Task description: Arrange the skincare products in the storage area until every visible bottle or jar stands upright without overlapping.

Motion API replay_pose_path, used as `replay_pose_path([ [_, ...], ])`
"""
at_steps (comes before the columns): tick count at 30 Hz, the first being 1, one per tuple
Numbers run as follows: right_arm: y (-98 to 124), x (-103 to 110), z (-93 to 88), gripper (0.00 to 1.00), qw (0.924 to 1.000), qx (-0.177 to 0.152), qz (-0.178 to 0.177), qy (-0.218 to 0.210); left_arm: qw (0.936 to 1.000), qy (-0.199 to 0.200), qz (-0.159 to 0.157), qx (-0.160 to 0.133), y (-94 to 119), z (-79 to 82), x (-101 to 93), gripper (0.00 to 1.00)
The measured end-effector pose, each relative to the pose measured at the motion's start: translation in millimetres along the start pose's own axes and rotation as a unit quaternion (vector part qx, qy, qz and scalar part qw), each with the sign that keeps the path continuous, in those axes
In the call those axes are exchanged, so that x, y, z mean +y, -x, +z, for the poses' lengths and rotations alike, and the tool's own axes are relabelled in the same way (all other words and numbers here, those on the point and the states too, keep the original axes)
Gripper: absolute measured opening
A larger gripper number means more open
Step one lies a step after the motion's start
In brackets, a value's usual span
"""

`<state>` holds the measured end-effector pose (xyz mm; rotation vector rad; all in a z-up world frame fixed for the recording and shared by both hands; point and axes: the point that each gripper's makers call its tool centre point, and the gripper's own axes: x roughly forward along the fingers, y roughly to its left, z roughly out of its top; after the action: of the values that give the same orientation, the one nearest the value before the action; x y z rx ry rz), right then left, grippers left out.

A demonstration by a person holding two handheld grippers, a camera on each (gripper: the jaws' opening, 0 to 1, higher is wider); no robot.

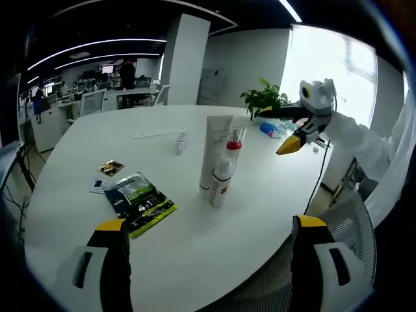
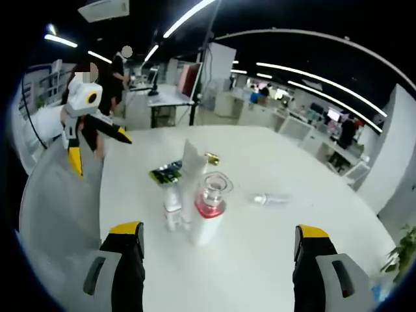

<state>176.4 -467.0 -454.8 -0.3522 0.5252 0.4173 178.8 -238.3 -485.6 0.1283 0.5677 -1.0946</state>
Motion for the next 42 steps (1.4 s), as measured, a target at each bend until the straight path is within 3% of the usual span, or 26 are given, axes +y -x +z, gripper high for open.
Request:
replay_pose_path([
  [4,-5,-20,-2.0,0.97,0.9997,0.014,0.0,0.022,1.0,0.004,0.008,0.001,-1,1.2,5.2,0.99],
  [18,-39,-97,-16.6,0.96,0.9976,0.04,-0.051,0.025,0.9996,0.011,0.015,0.022,-5,2.1,21.7,0.98],
  [27,-83,-111,-13.7,0.86,0.9973,0.049,-0.04,0.038,0.9995,0.016,0.026,0.012,-2,0.4,32.2,0.96],
  [31,-107,-113,-9.6,0.8,0.9988,0.041,-0.025,0.008,0.9991,0.026,0.031,0.01,-1,-1.9,37.2,0.96],
  [42,-157,-110,-11.3,0.75,0.9979,0.062,0.006,0.02,0.9986,0.045,0.027,-0.003,-4,-5.0,45.3,0.97],
])
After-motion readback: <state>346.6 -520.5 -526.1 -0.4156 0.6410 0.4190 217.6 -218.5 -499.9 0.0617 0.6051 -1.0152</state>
